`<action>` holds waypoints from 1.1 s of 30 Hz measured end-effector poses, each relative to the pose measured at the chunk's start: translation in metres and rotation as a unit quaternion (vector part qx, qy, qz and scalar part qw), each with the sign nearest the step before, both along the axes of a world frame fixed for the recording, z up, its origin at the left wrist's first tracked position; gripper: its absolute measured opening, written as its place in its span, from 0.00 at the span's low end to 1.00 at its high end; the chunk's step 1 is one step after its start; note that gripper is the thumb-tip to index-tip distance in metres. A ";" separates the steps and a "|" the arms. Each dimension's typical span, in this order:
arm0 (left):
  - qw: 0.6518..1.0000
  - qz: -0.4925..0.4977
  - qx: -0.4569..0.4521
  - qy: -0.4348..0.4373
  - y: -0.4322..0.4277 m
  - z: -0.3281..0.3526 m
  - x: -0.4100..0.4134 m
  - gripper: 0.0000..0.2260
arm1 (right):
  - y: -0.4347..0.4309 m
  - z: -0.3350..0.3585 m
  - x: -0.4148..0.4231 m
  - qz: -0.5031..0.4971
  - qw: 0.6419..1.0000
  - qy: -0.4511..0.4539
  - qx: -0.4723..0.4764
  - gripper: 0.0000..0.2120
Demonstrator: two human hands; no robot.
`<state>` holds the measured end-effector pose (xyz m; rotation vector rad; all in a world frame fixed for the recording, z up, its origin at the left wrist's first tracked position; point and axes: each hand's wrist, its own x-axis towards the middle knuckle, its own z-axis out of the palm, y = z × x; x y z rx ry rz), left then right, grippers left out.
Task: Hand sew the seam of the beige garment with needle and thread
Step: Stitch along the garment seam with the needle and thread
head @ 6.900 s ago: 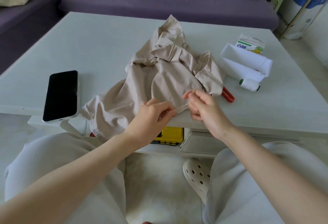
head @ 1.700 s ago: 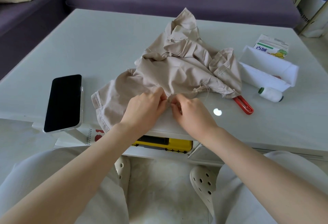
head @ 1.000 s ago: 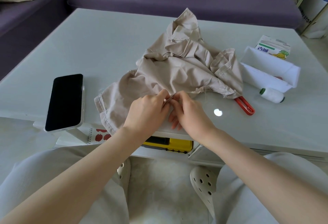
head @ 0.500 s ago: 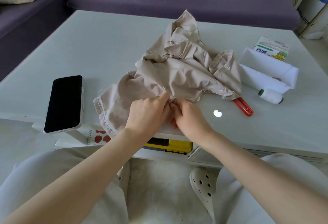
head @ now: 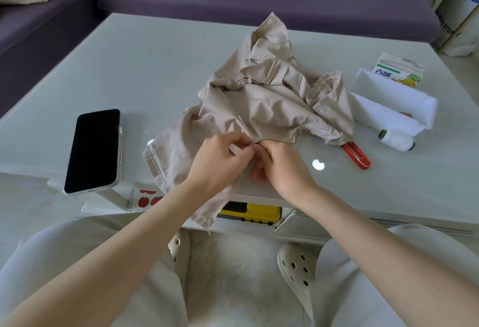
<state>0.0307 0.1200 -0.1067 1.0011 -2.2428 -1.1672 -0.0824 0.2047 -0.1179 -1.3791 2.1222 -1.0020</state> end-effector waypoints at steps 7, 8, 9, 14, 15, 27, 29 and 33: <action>0.999 0.015 0.014 0.032 -0.002 0.002 -0.001 0.06 | 0.005 0.002 0.003 0.073 0.982 0.163 0.062 0.14; 1.000 0.017 -0.001 0.025 -0.001 0.002 -0.001 0.06 | 0.006 0.002 0.002 0.078 0.975 0.198 0.064 0.15; 0.999 0.020 -0.021 0.016 -0.001 0.002 -0.002 0.06 | 0.007 0.003 0.000 0.076 0.971 0.221 0.055 0.15; 0.993 -0.006 -0.114 0.021 -0.003 -0.004 -0.001 0.06 | 0.005 0.014 -0.009 -0.001 0.982 0.180 -0.049 0.08; 0.992 -0.012 -0.122 0.021 -0.002 -0.004 -0.002 0.06 | 0.004 0.015 -0.010 -0.010 0.986 0.158 -0.059 0.08; 0.989 -0.025 -0.144 0.029 0.005 -0.005 -0.003 0.06 | -0.001 0.019 -0.011 -0.022 0.993 -0.037 -0.114 0.04; 0.990 -0.044 -0.129 0.024 0.003 -0.007 -0.004 0.05 | -0.001 0.022 -0.014 -0.043 0.989 -0.088 -0.113 0.05; 0.989 -0.079 -0.125 0.007 0.003 -0.013 -0.005 0.05 | 0.000 0.026 -0.025 -0.084 0.979 -0.138 -0.125 0.08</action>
